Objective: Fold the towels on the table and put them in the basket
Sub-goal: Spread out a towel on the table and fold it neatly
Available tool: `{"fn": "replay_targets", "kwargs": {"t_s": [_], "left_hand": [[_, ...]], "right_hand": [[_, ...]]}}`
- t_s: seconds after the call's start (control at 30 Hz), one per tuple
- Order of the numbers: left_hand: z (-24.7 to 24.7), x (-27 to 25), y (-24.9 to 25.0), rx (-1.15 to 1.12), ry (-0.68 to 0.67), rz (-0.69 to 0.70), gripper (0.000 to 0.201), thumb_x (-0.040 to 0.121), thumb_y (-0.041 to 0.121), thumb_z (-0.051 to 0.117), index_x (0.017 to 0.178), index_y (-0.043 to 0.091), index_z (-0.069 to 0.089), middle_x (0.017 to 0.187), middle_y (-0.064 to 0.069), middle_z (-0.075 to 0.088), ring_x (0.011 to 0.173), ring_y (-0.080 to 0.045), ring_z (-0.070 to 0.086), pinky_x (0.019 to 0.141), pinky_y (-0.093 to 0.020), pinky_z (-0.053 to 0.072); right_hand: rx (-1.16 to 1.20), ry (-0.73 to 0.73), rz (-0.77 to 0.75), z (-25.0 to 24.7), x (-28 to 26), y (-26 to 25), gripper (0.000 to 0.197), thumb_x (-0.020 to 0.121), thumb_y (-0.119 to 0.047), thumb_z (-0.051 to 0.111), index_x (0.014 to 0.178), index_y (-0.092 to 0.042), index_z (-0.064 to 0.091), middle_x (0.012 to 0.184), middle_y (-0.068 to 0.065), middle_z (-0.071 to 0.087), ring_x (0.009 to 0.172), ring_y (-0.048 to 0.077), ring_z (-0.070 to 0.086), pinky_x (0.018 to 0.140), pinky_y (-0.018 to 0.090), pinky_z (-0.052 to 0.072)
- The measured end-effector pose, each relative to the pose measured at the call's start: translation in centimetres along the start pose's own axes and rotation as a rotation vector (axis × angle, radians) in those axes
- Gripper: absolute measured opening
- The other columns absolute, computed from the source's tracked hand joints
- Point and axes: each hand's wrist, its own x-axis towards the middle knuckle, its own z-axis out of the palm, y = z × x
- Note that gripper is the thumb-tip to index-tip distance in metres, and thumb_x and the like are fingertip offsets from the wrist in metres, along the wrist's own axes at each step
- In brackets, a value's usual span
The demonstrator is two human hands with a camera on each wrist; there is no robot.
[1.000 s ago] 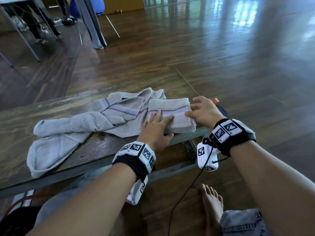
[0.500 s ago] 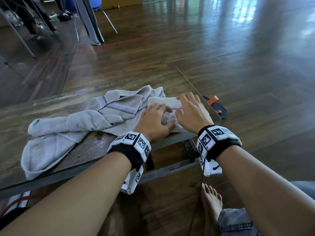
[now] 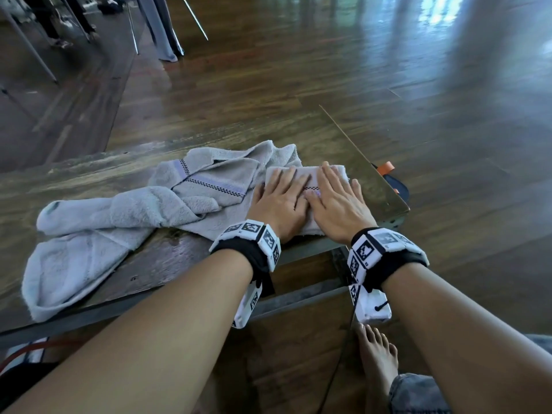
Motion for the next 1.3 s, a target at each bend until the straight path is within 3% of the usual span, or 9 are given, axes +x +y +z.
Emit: {"fn": "replay_targets", "kwargs": {"t_s": [0.4,0.57,0.73,0.97,1.03,1.1,1.17,1.23,1.3], "left_hand": [[-0.2,0.5,-0.4,0.021,-0.028,-0.082,0.059,0.099,0.05,0.016,0.156,0.04,0.001,0.165,0.014,-0.009,0.151,-0.009,-0.015,0.122,-0.043,-0.007],[-1.6,0.0,1.1,0.163,0.052,-0.021,0.051,0.101,0.045,0.022,0.152,0.036,0.024,0.165,0.006,0.01,0.152,-0.023,0.003,0.121,-0.053,0.003],[-0.9,-2.7,2.8,0.061,0.057,0.262,0.059,0.092,0.068,0.039,0.144,0.04,0.044,0.159,0.01,0.031,0.15,-0.021,0.02,0.121,-0.054,0.006],[-0.3,-3.4,4.0,-0.036,0.042,0.232,0.043,0.097,0.058,0.042,0.134,0.041,0.057,0.157,0.006,0.035,0.151,-0.03,0.017,0.121,-0.057,0.003],[-0.6,-3.1,4.3,-0.15,0.061,0.234,0.033,0.1,0.047,0.044,0.122,0.038,0.067,0.146,0.0,0.053,0.144,-0.032,0.033,0.12,-0.058,0.01],[-1.0,-3.0,4.9,-0.315,0.157,0.299,0.03,0.101,0.037,0.048,0.091,0.028,0.075,0.094,-0.001,0.075,0.102,-0.024,0.066,0.11,-0.05,0.035],[-1.4,-3.0,5.8,-0.412,0.298,0.364,0.035,0.1,0.031,0.053,0.067,0.027,0.064,0.054,0.008,0.055,0.055,-0.012,0.054,0.072,-0.031,0.048],[-1.3,-3.1,6.8,-0.42,0.343,0.391,0.034,0.1,0.03,0.054,0.067,0.025,0.063,0.051,0.009,0.05,0.05,-0.011,0.049,0.06,-0.031,0.044],[-0.8,-3.2,7.2,-0.328,0.237,0.378,0.031,0.101,0.035,0.05,0.078,0.024,0.066,0.069,0.002,0.066,0.077,-0.023,0.065,0.088,-0.046,0.05]], "right_hand": [[0.257,-0.128,0.083,-1.5,0.6,0.7,0.06,0.11,-0.029,0.025,0.161,-0.013,-0.001,0.168,-0.002,-0.013,0.153,0.012,-0.017,0.124,0.036,-0.007],[0.425,-0.065,0.111,-3.6,-1.1,3.3,0.053,0.105,-0.012,0.034,0.156,-0.024,0.029,0.164,0.006,0.028,0.15,0.023,0.026,0.118,0.037,0.029],[0.252,-0.084,0.057,-3.3,-3.9,4.8,0.051,0.107,-0.015,0.033,0.157,-0.022,0.027,0.165,0.003,0.024,0.155,0.024,0.006,0.122,0.037,0.001],[0.198,-0.07,0.048,-3.0,-4.0,5.3,0.051,0.109,-0.021,0.033,0.159,-0.022,0.023,0.168,-0.004,0.015,0.155,0.016,0.001,0.122,0.032,-0.002],[0.186,-0.061,0.057,-2.9,-3.9,5.3,0.051,0.109,-0.023,0.033,0.159,-0.023,0.023,0.168,-0.005,0.015,0.155,0.015,0.001,0.122,0.031,-0.001],[0.18,-0.076,0.053,-2.9,-3.9,5.3,0.052,0.109,-0.024,0.033,0.16,-0.024,0.022,0.168,-0.006,0.014,0.155,0.015,-0.001,0.122,0.032,-0.002],[0.192,-0.092,0.039,-2.9,-3.8,5.4,0.052,0.108,-0.024,0.033,0.159,-0.027,0.023,0.168,-0.006,0.015,0.155,0.015,-0.002,0.123,0.034,-0.003],[0.201,-0.099,0.029,-3.0,-3.8,5.3,0.052,0.108,-0.023,0.031,0.159,-0.029,0.023,0.168,-0.006,0.014,0.156,0.016,-0.003,0.124,0.036,-0.004],[0.208,-0.113,0.04,-3.1,-3.8,5.2,0.056,0.104,-0.016,0.033,0.158,-0.027,0.022,0.169,-0.005,0.012,0.156,0.017,-0.004,0.123,0.036,-0.005]]}}
